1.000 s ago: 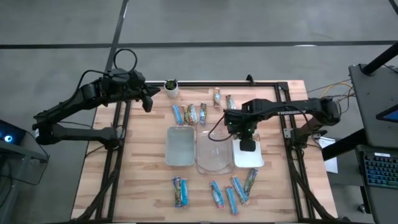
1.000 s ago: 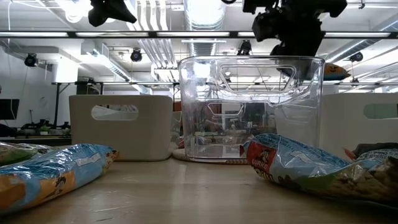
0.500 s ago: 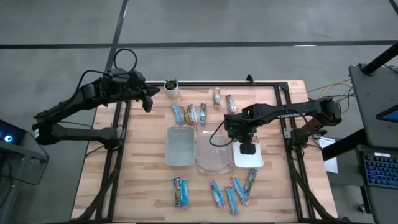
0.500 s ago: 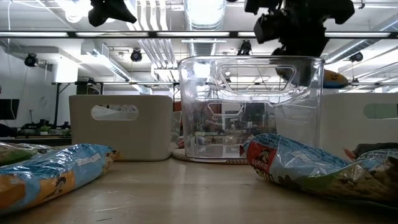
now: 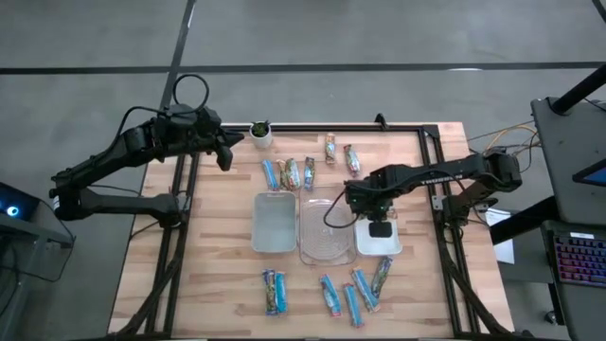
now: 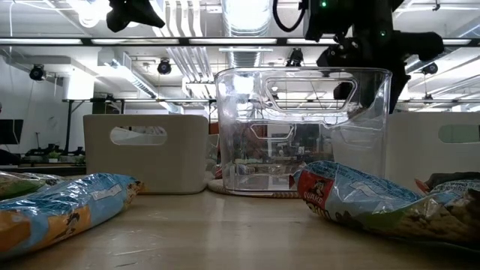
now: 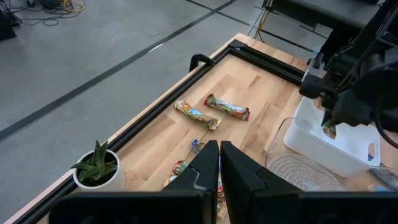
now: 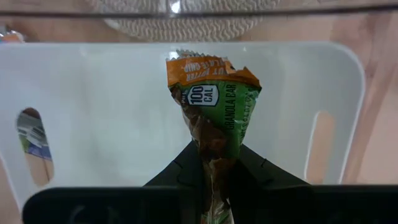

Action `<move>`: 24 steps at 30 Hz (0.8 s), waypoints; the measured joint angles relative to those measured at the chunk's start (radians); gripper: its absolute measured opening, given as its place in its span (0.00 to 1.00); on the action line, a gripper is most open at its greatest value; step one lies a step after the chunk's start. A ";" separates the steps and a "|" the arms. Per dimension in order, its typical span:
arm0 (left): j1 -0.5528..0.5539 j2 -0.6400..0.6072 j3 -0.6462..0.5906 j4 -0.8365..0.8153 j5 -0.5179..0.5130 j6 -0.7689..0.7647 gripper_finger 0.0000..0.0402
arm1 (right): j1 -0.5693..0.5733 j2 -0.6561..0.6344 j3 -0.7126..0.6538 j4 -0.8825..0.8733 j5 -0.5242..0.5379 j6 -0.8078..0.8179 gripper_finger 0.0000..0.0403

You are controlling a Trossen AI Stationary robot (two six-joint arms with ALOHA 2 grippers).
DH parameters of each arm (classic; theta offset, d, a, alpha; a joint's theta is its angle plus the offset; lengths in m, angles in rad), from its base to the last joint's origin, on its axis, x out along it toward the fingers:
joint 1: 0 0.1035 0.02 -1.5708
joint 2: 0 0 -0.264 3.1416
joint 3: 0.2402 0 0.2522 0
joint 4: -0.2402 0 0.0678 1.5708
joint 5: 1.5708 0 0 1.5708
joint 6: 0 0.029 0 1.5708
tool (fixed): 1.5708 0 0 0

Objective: Pick and place Granola Bars by type
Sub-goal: Put the yellow granola bar into the white bin

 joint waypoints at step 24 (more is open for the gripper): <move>0.000 0.000 0.000 0.000 0.000 -0.001 0.00 | -0.013 -0.019 -0.004 0.037 0.052 -0.016 0.09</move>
